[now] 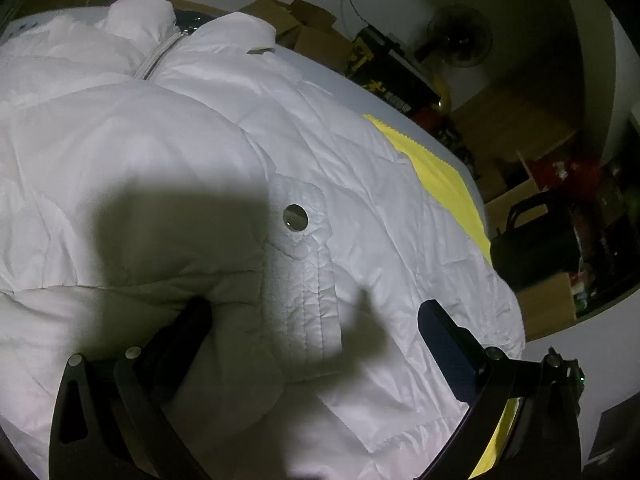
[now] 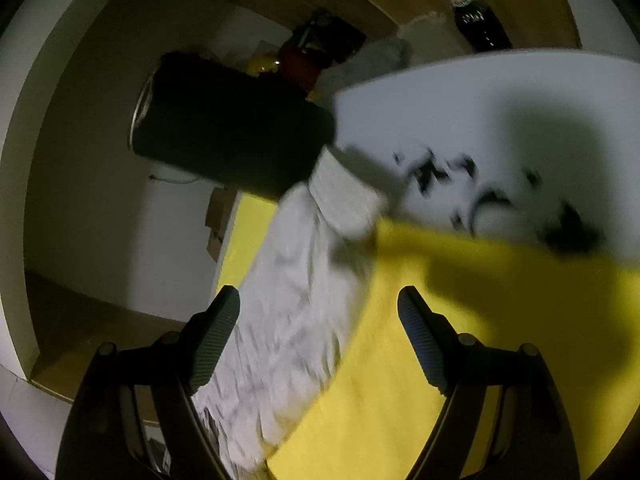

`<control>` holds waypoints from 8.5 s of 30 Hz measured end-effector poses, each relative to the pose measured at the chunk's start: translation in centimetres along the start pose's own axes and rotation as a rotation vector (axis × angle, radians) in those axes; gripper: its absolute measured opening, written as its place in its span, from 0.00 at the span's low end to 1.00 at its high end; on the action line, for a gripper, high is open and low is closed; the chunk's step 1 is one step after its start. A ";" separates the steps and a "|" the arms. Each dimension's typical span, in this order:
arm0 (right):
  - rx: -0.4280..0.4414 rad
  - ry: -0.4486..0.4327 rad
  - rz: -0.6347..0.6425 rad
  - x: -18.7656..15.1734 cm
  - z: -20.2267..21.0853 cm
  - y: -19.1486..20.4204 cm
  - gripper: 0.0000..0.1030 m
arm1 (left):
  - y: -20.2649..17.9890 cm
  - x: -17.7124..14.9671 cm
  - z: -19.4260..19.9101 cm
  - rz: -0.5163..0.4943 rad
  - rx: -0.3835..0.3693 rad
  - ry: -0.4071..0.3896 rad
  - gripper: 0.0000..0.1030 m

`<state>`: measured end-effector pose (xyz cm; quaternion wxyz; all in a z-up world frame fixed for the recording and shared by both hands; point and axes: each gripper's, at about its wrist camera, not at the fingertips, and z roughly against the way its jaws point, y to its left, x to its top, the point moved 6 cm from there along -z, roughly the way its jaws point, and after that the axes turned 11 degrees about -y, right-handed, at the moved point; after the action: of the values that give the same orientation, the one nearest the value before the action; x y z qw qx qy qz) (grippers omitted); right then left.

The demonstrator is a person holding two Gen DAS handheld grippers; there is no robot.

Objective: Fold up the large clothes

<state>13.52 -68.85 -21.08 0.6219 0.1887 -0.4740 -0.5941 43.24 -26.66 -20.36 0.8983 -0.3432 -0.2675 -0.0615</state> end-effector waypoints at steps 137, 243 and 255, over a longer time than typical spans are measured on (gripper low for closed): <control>0.253 0.597 0.708 -28.5 11.5 5.3 1.00 | 24.0 -21.1 38.9 0.520 -0.051 -0.098 1.00; 0.390 0.880 0.549 -31.8 13.5 7.1 0.09 | 23.2 -17.1 38.2 0.394 -0.282 -0.010 0.10; 0.557 0.837 0.510 -27.3 11.9 15.4 0.08 | 20.8 -6.8 39.4 0.372 -0.370 -0.167 0.11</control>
<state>16.73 -36.41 -13.05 0.8075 0.4448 -0.3564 -0.1520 26.34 14.18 -11.54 0.7909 -0.5487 -0.2572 0.0853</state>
